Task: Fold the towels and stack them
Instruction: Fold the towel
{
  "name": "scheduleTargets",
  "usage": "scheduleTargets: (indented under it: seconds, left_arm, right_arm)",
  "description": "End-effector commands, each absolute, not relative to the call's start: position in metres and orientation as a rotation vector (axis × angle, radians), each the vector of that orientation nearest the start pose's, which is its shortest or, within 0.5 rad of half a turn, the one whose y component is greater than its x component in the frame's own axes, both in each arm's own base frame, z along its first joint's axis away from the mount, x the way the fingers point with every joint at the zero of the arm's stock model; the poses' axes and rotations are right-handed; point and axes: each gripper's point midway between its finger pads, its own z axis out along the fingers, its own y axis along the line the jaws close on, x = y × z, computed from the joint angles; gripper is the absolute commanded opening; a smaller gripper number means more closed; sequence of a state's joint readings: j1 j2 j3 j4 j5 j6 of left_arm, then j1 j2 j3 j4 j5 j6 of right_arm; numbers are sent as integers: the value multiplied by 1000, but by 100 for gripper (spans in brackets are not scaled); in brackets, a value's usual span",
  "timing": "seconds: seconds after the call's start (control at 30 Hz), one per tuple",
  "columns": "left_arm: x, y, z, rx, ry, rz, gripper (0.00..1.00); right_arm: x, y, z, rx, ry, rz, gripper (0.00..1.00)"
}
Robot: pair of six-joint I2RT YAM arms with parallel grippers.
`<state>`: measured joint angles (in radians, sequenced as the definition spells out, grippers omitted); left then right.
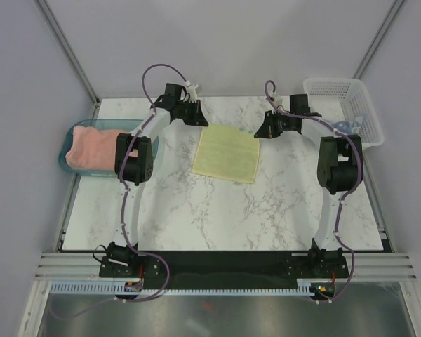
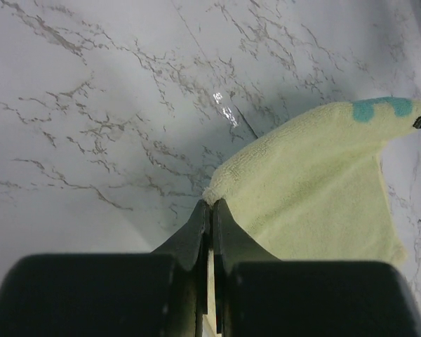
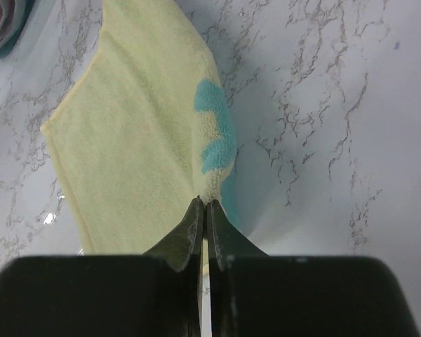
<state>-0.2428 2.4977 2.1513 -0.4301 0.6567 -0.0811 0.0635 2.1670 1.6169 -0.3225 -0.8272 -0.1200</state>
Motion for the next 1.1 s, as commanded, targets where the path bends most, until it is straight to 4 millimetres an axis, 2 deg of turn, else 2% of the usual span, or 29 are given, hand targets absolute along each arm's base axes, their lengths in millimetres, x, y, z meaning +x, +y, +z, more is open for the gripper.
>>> scheduleTargets:
  seconds: [0.0,0.3,0.37,0.4,0.43,0.57,0.67,0.7,0.77,0.8,0.83,0.9,0.97,1.03,1.07]
  left_arm:
    - [560,-256,126,585,2123,-918,2]
    - [536,-242,124,575,2163,-884,2]
    - [530,-242,124,585,2163,-888,2]
    - [528,-242,130,593,2146,-893,2]
    - [523,-242,125,599,2157,-900,2]
    - [513,-240,127,602,2156,-907,2]
    - [502,-238,129,600,2153,-907,2]
    - [497,-235,122,592,2171,-905,2]
    - [493,-234,131,593,2152,-896,2]
    - [487,-232,124,589,2167,-897,2]
    - [485,-233,134,595,2142,-895,2]
    - [476,-230,128,586,2158,-897,2]
    - [472,-230,133,587,2145,-899,2]
    - [461,-230,125,584,2166,-905,2]
    - [459,-231,128,588,2155,-904,2]
  right_arm:
    - [497,153,105,-630,2101,891,0]
    - [471,156,122,-636,2063,889,0]
    - [468,159,126,-637,2048,891,0]
    - [463,161,124,-643,2052,896,0]
    - [462,162,128,-646,2045,885,0]
    - [452,167,133,-647,2042,893,0]
    - [441,173,131,-655,2054,884,0]
    - [434,176,128,-658,2065,886,0]
    - [430,176,127,-657,2071,871,0]
    - [423,177,127,-653,2076,872,0]
    - [421,178,128,-652,2071,868,0]
    - [412,179,126,-642,2078,868,0]
    - [408,180,126,-626,2075,869,0]
    - [397,183,121,-628,2082,879,0]
    - [394,185,119,-625,2089,884,0]
